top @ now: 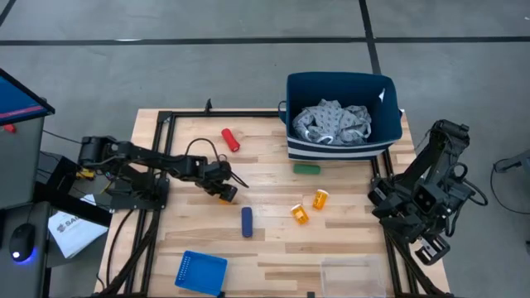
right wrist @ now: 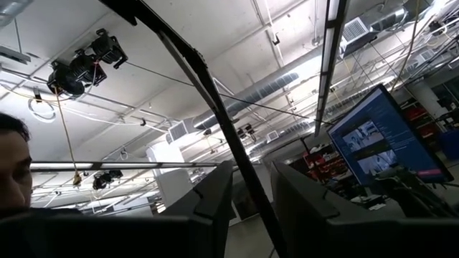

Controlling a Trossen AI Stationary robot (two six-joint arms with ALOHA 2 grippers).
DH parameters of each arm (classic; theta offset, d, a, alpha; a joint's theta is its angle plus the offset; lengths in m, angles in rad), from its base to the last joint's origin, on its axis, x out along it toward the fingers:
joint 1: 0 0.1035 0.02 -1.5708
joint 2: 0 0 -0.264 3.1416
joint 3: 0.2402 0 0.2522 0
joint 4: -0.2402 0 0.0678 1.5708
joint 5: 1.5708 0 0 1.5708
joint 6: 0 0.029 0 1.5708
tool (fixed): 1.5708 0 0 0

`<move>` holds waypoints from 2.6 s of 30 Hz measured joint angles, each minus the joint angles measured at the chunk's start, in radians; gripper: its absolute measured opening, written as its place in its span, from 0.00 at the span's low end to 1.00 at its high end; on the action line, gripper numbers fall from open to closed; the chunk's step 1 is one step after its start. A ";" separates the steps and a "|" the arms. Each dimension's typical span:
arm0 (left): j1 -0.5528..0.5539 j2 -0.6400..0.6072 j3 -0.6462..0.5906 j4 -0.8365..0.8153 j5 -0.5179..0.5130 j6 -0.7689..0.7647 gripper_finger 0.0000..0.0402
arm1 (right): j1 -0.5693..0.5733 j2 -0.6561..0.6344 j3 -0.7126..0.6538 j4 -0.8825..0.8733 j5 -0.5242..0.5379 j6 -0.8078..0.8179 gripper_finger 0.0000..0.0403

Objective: Pick & place medical supplies in basket/bin
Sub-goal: Put the left orange pill bottle into the blue basket, then put the right orange pill bottle into the blue basket

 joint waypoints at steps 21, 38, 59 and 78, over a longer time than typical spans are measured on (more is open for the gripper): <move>-0.519 -0.431 0.000 0.047 0.320 0.040 0.46 | -0.001 0.000 0.000 0.002 -0.004 0.000 0.24; -0.859 -0.108 0.001 0.285 0.065 -0.045 0.47 | -0.017 0.000 0.000 0.011 -0.005 0.008 0.24; -0.866 -0.144 0.001 0.388 0.064 -0.055 0.60 | -0.014 0.000 0.000 -0.010 -0.032 0.063 0.24; -0.377 -0.333 0.000 0.213 -0.123 0.194 0.61 | -0.014 0.000 0.000 -0.009 -0.031 0.052 0.24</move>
